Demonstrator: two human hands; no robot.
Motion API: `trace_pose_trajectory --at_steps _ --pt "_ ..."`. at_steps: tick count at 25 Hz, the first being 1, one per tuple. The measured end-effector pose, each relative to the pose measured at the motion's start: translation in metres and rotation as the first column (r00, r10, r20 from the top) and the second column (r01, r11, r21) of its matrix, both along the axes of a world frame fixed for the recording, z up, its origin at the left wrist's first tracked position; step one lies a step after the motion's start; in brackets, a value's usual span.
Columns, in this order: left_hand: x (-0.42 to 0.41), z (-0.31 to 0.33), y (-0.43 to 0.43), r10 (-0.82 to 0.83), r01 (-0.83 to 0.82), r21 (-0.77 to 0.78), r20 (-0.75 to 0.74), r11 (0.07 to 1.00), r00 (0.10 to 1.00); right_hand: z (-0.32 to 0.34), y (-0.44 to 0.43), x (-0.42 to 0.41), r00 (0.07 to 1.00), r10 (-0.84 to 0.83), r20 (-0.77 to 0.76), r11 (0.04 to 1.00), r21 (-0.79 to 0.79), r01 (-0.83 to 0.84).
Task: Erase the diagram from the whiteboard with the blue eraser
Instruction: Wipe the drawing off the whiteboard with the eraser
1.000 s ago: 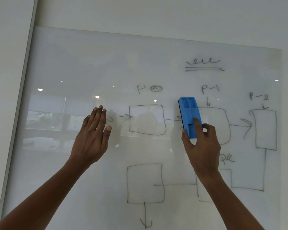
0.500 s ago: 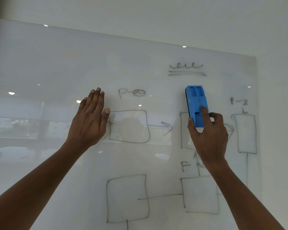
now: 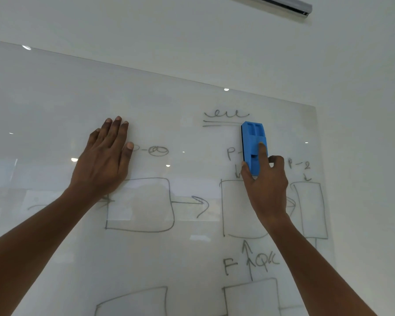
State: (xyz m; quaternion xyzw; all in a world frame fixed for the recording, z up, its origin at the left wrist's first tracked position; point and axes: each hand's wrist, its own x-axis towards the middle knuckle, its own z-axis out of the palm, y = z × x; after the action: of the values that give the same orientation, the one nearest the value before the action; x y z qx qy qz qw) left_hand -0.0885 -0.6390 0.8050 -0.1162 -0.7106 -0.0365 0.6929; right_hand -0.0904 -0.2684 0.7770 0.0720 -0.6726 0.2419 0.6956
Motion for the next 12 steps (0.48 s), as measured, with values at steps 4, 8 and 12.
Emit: trace_pose_trajectory --at_steps 4,8,12 --pt "-0.014 -0.003 0.0 0.033 -0.032 0.011 -0.068 0.999 0.997 -0.005 0.001 -0.017 1.0 -0.002 0.0 1.0 0.022 0.002" --pt "-0.016 -0.001 -0.003 0.037 -0.036 0.014 -0.082 0.999 0.996 -0.002 0.002 -0.027 0.992 -0.089 -0.09 0.995 0.034 0.093" --pt "-0.016 -0.002 -0.001 0.042 -0.042 0.008 -0.075 0.999 0.996 0.006 -0.012 -0.028 0.989 0.062 -0.136 0.995 -0.065 -0.071"
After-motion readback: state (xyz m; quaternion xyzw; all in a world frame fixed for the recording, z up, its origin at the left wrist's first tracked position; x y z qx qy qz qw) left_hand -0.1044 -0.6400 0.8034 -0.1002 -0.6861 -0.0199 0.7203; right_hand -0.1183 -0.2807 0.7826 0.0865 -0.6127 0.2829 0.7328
